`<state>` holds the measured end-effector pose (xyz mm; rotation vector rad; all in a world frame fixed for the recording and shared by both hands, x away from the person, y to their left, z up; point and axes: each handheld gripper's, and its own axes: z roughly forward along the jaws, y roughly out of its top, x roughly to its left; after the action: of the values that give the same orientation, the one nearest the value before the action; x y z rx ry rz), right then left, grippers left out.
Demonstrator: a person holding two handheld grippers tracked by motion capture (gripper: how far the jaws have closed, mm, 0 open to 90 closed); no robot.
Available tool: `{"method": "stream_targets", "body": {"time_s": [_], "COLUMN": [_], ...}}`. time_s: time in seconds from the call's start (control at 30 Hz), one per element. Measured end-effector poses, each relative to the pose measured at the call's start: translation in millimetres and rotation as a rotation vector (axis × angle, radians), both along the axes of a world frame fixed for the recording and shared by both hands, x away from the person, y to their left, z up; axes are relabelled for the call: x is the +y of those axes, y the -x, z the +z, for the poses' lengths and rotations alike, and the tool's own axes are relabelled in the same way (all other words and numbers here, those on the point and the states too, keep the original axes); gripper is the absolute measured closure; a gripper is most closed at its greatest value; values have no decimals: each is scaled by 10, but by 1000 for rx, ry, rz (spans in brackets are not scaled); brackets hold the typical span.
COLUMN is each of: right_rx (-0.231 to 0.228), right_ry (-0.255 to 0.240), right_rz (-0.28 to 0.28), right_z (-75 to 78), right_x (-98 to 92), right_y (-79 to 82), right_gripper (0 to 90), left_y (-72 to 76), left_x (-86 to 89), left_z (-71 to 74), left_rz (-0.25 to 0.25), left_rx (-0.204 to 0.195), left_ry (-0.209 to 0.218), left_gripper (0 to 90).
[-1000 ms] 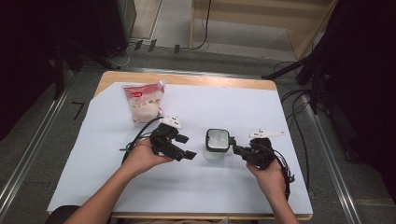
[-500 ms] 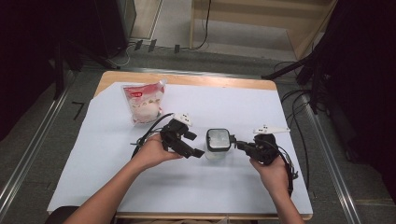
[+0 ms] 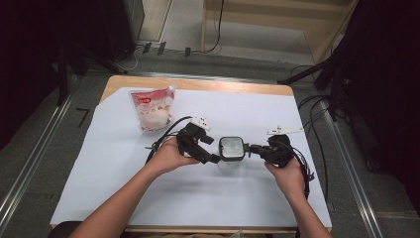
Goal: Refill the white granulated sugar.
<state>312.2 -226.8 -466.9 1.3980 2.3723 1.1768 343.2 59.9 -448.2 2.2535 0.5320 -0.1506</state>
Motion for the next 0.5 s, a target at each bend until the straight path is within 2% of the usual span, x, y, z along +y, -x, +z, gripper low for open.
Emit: {"method": "stream_targets", "body": {"time_s": [0.13,0.2,0.3,0.5], "right_rx": [2,-4,0,0], "right_ry": [5,6,3,1], "right_rz": [-4,-2,-13,-18], "right_z": [-10,-14,-14,-37], "right_x": [2,0,8,8], "right_y": [9,9,6,2], "right_gripper": [900,900,900,900], "left_y": [-20,-15,0,2], "left_x": [-36,-64,-117,-163], "left_z": [-43,-66,-93,-120], "left_rz": [-3,5,-9,-10], "left_rx": [15,11,-10,-22], "left_ry": [-1,-4,-15,-25], "left_gripper": [177,178,179,179]}}
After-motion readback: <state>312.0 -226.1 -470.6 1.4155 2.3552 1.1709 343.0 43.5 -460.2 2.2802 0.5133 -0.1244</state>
